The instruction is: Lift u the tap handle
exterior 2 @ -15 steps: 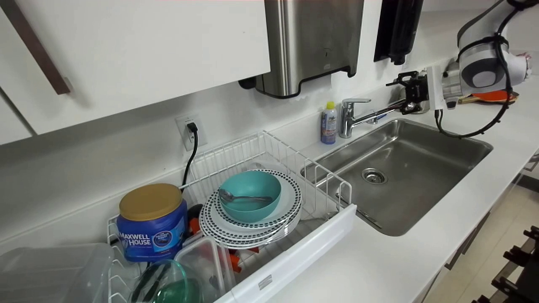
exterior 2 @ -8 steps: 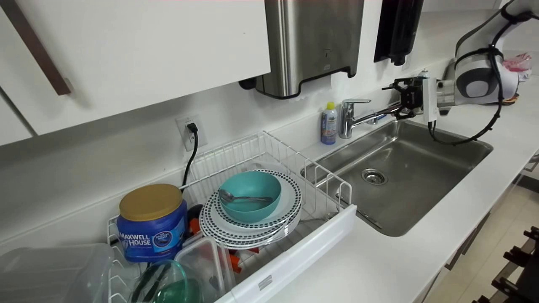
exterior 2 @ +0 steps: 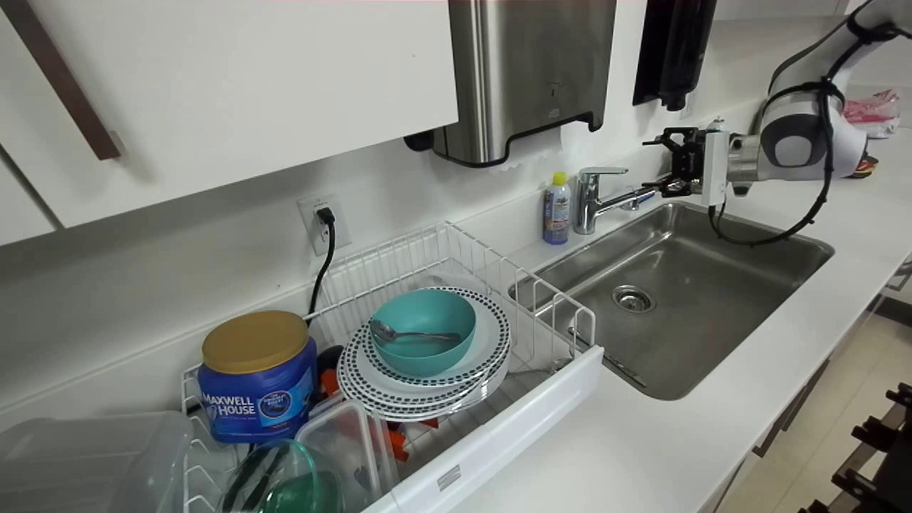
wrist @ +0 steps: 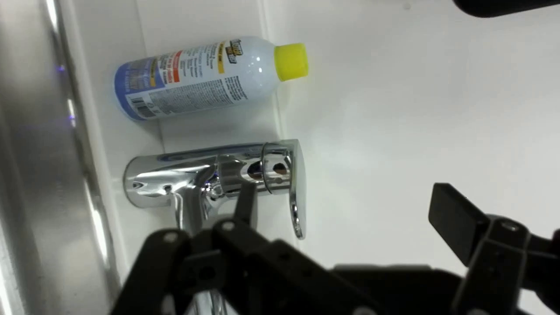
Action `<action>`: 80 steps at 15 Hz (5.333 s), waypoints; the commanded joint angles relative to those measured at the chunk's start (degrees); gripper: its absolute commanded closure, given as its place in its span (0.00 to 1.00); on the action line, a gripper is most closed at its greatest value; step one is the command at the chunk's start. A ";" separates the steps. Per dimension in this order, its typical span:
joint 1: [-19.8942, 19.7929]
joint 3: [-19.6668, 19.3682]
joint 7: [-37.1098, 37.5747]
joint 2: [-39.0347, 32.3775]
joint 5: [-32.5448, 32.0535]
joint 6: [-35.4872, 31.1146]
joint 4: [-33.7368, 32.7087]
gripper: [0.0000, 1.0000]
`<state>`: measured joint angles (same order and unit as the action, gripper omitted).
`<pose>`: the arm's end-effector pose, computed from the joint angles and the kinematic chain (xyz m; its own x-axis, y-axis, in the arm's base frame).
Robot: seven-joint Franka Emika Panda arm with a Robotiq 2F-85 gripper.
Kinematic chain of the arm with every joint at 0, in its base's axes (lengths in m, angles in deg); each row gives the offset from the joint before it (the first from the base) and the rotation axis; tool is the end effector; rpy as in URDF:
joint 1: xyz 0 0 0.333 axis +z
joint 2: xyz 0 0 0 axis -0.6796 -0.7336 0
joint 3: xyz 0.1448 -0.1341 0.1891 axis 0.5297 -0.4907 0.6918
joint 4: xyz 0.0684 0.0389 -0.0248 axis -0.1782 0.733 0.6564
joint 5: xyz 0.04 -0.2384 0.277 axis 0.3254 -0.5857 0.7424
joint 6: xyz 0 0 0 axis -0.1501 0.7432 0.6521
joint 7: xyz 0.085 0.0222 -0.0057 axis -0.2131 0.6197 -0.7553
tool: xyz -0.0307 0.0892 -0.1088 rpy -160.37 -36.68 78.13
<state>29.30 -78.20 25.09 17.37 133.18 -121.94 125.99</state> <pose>0.5762 -0.2336 0.2050 0.1429 -0.9751 -0.1694 -0.2472 0.1306 -0.9601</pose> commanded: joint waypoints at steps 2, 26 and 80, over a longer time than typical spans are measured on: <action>3.46 -1.12 -7.28 -2.09 11.28 -1.62 -2.61 0.00; -2.44 6.84 -27.85 -6.40 17.54 -7.77 -6.94 0.00; 0.15 5.60 -34.77 -10.07 17.52 -12.84 -17.77 0.99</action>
<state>29.26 -72.89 -8.42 5.90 150.70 -133.18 108.23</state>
